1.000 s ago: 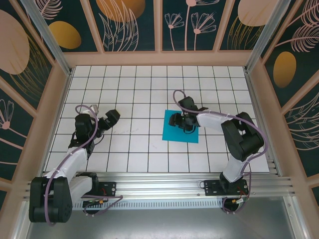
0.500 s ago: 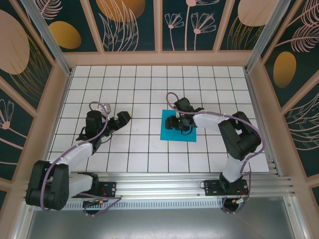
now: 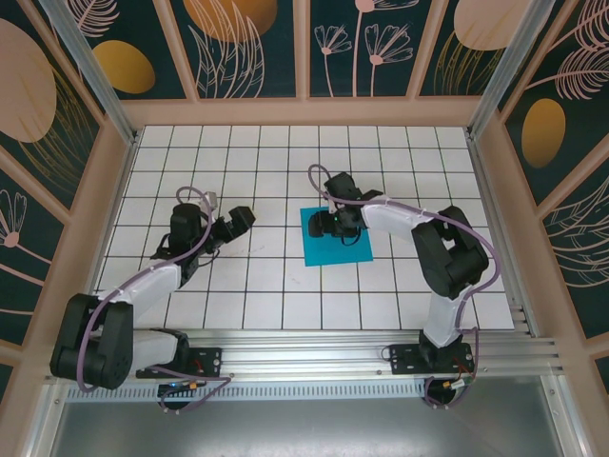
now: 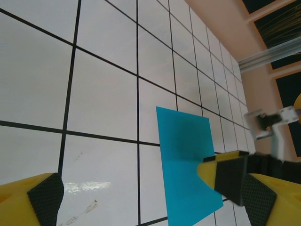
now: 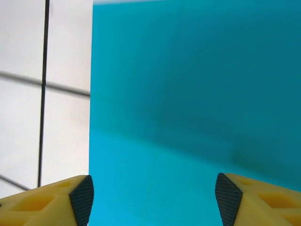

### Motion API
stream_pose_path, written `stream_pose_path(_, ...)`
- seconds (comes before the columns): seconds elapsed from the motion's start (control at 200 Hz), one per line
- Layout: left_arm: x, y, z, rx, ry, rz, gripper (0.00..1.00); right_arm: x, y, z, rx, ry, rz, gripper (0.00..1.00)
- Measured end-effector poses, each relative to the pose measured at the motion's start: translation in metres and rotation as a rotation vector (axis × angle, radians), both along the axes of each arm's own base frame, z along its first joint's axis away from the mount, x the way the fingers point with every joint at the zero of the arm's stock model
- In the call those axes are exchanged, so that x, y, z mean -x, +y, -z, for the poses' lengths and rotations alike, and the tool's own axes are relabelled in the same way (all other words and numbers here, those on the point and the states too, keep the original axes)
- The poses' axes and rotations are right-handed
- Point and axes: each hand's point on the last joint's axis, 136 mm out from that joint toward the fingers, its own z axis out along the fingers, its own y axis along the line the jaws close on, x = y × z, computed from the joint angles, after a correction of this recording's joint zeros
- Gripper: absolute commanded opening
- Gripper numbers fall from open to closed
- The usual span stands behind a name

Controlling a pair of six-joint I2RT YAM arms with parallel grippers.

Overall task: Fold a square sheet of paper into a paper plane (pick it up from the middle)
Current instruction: Move the square sheet of paper to the center of the table.

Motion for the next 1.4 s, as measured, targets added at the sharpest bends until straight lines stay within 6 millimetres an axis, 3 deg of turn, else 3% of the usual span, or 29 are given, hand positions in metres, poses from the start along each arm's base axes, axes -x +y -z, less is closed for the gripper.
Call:
stream_pose_path(0.16,0.002,-0.033,0.014,-0.026,0.042,0.075,0.98,-0.017,-0.015,-0.013,0.080,-0.038,0.109,0.77)
stream_pose_path(0.3,0.005,-0.051,0.021,-0.043,0.057,0.115,0.99,-0.017,-0.022,0.001,0.135,0.004,0.147,0.78)
stream_pose_path(0.535,0.001,-0.052,0.019,-0.056,0.058,0.103,0.99,-0.009,-0.026,0.027,0.220,0.077,0.150,0.81)
stream_pose_path(0.811,0.000,-0.050,0.019,-0.061,0.060,0.096,0.99,-0.014,-0.022,0.017,0.234,0.060,0.145,0.87)
stream_pose_path(1.011,-0.001,-0.051,0.018,-0.063,0.056,0.098,0.99,-0.012,-0.024,0.034,0.265,0.085,0.131,0.88)
stream_pose_path(1.401,0.000,-0.050,0.019,-0.065,0.064,0.098,0.99,-0.010,-0.024,0.036,0.292,0.073,0.114,0.86)
